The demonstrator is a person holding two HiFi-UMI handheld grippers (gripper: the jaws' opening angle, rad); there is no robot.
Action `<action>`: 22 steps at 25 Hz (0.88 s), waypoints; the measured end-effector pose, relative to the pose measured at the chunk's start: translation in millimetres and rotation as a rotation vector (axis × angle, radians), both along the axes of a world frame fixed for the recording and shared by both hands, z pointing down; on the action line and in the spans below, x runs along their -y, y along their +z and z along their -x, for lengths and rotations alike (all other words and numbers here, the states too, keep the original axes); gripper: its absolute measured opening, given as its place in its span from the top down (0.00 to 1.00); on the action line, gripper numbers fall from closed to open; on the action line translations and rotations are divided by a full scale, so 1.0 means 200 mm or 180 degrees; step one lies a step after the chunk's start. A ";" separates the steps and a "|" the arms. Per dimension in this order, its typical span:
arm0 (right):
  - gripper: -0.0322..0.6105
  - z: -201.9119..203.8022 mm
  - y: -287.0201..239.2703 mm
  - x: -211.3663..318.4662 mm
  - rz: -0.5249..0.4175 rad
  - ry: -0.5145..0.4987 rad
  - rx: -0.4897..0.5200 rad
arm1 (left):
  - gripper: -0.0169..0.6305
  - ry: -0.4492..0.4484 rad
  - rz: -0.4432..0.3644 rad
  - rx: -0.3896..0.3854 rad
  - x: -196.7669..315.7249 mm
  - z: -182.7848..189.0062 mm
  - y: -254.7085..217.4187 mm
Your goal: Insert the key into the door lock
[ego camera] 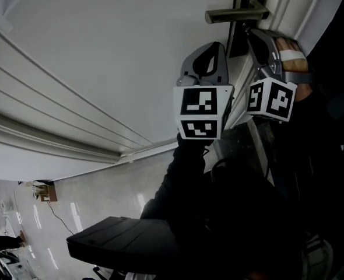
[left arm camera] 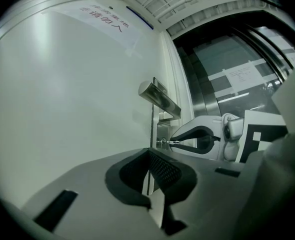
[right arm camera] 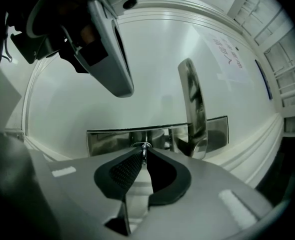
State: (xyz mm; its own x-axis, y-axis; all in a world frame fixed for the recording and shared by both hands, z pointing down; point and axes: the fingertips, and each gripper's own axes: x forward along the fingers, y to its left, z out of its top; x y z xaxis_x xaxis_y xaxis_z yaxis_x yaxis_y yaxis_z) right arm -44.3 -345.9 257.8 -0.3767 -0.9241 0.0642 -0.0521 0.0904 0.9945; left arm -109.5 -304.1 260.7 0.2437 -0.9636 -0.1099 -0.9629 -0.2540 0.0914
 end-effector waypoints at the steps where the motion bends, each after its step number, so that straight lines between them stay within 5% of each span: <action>1: 0.92 -0.01 0.00 0.00 -0.0003 0.0004 -0.0004 | 0.97 -0.0004 -0.0008 0.0000 0.00 0.00 0.00; 7: 0.92 -0.07 0.00 -0.06 0.0219 -0.0045 0.0411 | 0.97 -0.0049 0.0003 -0.0048 -0.01 0.03 0.01; 15: 0.95 -0.16 -0.11 -0.21 0.1017 -0.0470 0.3114 | 0.97 -0.0175 0.0154 -0.0081 -0.04 0.06 0.11; 22: 0.95 -0.20 0.05 -0.17 0.1762 -0.0420 0.4195 | 0.97 -0.0274 0.0245 -0.0066 -0.06 0.05 0.19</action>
